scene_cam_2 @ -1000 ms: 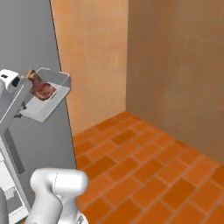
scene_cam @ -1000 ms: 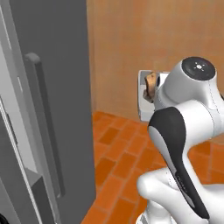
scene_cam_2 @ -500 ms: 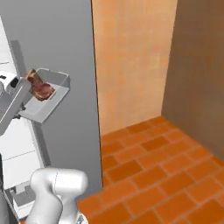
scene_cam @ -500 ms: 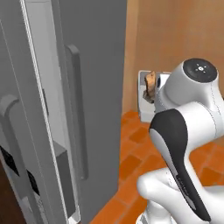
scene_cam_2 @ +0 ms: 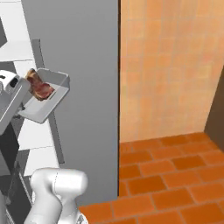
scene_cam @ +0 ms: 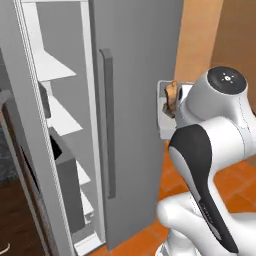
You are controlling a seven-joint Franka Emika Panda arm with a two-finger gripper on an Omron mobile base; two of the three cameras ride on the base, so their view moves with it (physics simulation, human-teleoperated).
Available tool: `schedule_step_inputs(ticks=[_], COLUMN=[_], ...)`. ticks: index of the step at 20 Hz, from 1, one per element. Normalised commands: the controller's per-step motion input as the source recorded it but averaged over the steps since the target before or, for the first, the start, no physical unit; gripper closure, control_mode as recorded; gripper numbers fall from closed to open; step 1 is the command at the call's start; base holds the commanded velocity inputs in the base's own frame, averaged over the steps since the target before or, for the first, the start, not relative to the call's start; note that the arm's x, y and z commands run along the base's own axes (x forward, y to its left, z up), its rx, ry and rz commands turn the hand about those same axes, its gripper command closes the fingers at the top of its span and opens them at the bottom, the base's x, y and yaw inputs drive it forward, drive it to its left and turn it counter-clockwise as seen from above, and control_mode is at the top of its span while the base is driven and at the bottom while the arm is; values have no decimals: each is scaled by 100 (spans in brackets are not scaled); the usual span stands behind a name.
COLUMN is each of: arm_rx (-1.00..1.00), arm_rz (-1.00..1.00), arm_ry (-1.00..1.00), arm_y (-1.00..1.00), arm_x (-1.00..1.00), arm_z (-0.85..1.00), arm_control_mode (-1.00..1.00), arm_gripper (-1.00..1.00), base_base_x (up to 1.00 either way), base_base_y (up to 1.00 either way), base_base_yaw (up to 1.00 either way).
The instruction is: Take the meat container that has the steak and place it on the second highest rack of the freezer. Then take the vegetable container that has the lemon and garlic and place it on the highest rack of the freezer.
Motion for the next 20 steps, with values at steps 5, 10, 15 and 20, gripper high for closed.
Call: schedule_step_inputs(ticks=[5, 10, 15, 20], arm_rx=[0, 0, 0, 0], arm_rz=[0, 0, 0, 0], arm_ry=[0, 0, 0, 0], arm_y=[0, 0, 0, 0], arm_x=[0, 0, 0, 0], arm_z=[0, 0, 0, 0], arm_control_mode=[100, 100, 100, 100], arm_gripper=[100, 100, 100, 100], base_base_x=[26, 0, 15, 44], base_base_y=[-45, -6, 0, -15], base_base_yaw=[52, 57, 45, 41])
